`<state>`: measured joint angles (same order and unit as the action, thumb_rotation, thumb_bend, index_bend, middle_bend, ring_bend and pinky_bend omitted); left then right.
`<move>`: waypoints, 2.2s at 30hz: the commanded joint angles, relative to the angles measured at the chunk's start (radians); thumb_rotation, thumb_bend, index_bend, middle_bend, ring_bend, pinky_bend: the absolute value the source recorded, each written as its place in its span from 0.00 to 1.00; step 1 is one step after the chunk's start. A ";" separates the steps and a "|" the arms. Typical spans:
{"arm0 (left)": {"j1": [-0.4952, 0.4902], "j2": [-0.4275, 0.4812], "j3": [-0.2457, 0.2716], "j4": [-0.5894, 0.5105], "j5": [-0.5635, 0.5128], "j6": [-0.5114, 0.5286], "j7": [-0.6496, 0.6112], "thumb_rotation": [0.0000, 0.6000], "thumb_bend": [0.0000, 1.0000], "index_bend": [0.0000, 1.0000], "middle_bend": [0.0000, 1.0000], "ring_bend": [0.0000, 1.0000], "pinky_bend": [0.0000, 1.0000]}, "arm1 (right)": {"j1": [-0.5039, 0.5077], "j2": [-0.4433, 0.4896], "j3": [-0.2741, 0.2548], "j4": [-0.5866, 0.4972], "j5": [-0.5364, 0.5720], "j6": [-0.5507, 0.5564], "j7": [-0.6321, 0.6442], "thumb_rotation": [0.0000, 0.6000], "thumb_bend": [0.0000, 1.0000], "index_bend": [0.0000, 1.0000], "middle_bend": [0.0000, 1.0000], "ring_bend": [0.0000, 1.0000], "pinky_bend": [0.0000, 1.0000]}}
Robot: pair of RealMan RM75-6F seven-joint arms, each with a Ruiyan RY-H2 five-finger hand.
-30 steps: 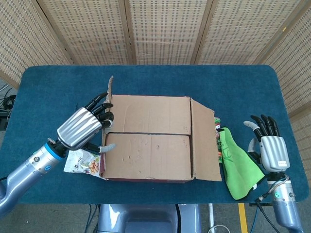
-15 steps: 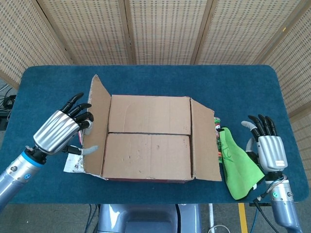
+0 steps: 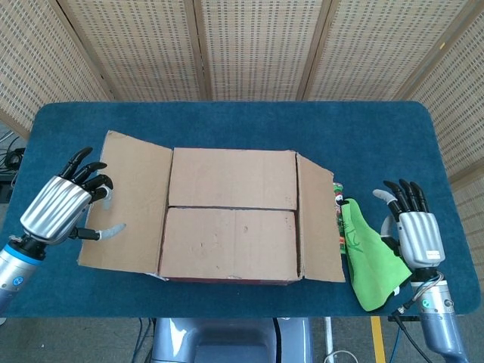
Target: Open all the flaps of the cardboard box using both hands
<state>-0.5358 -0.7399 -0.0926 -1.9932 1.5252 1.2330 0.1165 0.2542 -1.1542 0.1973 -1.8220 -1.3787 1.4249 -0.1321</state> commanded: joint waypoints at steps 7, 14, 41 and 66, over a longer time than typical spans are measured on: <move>0.007 -0.021 -0.002 0.011 -0.074 -0.052 0.035 0.41 0.21 0.41 0.30 0.12 0.00 | -0.004 0.000 -0.004 0.000 -0.002 0.004 -0.001 1.00 0.85 0.22 0.14 0.00 0.00; -0.026 -0.110 -0.029 0.064 -0.141 -0.098 0.094 0.63 0.22 0.20 0.09 0.00 0.00 | -0.007 -0.003 -0.007 0.006 0.000 0.003 0.007 1.00 0.85 0.22 0.14 0.00 0.00; -0.272 -0.450 -0.130 0.260 -0.358 -0.308 0.265 0.82 0.21 0.07 0.00 0.00 0.00 | -0.011 -0.002 -0.003 0.038 0.011 -0.001 0.042 1.00 0.85 0.22 0.14 0.00 0.00; -0.324 -0.583 -0.122 0.338 -0.423 -0.269 0.330 0.82 0.19 0.05 0.00 0.00 0.00 | -0.020 0.003 -0.002 0.050 0.017 0.003 0.061 1.00 0.85 0.22 0.14 0.00 0.00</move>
<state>-0.8594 -1.3223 -0.2137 -1.6559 1.1021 0.9629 0.4472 0.2342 -1.1515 0.1951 -1.7723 -1.3621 1.4279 -0.0708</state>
